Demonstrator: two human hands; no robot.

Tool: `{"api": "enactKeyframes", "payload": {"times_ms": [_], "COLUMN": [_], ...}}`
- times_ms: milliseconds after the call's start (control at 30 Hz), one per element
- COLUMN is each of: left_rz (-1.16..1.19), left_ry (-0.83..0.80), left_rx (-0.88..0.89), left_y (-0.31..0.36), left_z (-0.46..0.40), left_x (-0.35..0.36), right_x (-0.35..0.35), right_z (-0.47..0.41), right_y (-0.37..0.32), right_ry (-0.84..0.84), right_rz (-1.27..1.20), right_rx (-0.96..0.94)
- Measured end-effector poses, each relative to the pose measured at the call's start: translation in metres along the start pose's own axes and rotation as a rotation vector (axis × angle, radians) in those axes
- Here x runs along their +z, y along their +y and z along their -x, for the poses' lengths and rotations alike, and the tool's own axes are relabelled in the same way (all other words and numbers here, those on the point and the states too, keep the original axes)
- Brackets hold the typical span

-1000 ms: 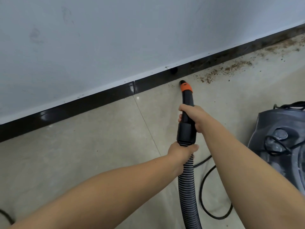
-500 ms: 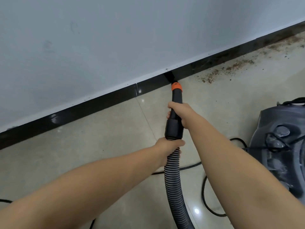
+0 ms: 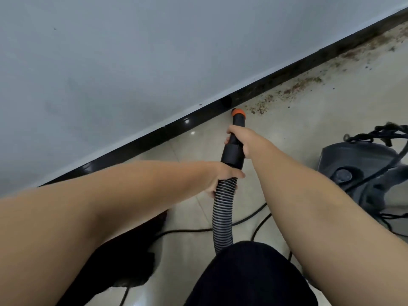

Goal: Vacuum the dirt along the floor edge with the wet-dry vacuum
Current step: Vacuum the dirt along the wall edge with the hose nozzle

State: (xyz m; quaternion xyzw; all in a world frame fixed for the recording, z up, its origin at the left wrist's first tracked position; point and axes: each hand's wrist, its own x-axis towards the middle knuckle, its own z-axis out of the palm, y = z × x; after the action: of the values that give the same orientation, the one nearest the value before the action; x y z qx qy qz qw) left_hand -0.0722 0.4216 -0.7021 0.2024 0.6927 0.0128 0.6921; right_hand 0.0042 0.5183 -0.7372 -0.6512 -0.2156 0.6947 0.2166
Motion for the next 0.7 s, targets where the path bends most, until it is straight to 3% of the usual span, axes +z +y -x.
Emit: {"api": "enactKeyframes", "payload": {"times_ms": [333,700], "left_rz": [0.003,0.084], "left_ry": [-0.075,-0.155], "left_rx": [0.127,0.219], "left_y": [0.032,0.094], "left_z": [-0.052,-0.102], "left_x": [-0.029,-0.002], "right_x": [-0.004,-0.054], "right_z": [-0.048,-0.081], "right_y": [-0.022,-0.069], "right_ry": [0.118,0.267], "right_rz": [-0.127,-0.169], "right_rx": [-0.013,-0.084]}}
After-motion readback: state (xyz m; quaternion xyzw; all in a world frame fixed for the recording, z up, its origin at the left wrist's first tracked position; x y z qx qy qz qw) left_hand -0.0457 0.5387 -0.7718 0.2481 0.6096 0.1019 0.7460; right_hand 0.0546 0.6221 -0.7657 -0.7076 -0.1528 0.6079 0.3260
